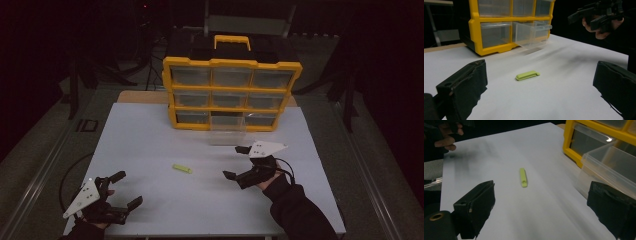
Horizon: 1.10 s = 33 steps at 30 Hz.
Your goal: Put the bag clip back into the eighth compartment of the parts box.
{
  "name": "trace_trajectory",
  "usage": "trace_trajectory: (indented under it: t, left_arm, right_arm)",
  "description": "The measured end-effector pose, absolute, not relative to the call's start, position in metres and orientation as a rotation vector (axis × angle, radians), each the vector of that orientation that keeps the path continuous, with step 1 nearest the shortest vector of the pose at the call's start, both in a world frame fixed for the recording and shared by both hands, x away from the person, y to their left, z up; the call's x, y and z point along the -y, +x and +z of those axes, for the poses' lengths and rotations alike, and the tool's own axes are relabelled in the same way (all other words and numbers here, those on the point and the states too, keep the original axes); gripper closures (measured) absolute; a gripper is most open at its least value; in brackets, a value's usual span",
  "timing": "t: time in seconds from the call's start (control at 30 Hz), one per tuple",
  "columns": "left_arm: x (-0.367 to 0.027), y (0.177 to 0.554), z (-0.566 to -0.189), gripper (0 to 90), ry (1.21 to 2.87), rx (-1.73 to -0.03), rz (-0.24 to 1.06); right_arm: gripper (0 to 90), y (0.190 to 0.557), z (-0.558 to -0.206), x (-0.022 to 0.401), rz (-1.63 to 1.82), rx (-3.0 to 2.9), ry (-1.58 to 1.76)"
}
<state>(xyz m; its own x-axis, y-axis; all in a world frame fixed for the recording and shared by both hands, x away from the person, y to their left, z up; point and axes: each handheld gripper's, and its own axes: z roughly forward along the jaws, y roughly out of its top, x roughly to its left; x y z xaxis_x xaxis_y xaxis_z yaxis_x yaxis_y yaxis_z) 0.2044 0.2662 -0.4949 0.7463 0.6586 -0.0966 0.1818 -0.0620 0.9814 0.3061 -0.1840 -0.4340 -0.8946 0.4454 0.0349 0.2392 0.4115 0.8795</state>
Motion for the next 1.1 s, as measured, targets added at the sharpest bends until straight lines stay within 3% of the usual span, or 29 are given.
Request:
trace_trajectory:
  t: [1.1]
  left_arm:
    - [-0.266,0.205,-0.495,0.2,1.619,-0.685,0.434]
  right_arm:
    - [8.7,0.335,-0.443,0.12,1.481,-2.562,0.505]
